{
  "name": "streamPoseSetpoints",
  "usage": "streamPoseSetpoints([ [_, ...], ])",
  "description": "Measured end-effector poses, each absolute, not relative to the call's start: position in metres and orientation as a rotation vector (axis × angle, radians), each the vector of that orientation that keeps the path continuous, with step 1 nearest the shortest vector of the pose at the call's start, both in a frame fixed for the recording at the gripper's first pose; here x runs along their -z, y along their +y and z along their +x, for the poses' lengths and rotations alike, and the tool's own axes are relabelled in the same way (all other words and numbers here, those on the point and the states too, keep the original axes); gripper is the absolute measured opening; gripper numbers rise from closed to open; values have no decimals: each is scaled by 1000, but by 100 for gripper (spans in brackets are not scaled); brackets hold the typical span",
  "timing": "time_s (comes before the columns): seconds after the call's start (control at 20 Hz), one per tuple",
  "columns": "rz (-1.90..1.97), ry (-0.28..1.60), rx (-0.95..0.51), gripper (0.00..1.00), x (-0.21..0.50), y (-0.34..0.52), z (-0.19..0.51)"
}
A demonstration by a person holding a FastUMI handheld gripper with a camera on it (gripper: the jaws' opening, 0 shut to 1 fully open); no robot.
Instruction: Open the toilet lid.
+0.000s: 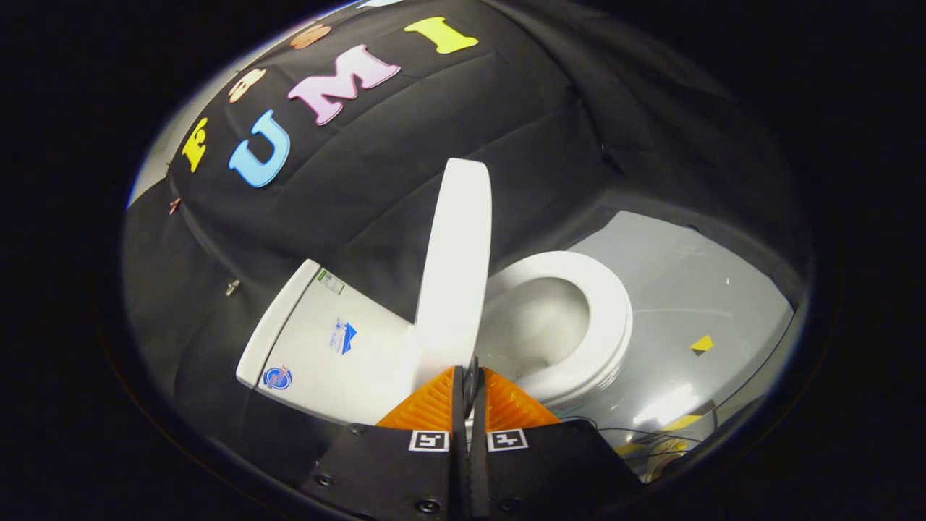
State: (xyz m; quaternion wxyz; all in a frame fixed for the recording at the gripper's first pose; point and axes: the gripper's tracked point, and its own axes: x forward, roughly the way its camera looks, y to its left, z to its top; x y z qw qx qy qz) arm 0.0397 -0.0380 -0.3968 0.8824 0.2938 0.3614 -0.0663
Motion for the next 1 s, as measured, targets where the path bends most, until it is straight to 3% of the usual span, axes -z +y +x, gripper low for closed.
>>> streamPoseSetpoints([
  [1.0, 250, 676, -79, 5, 316, 122, 82],
])
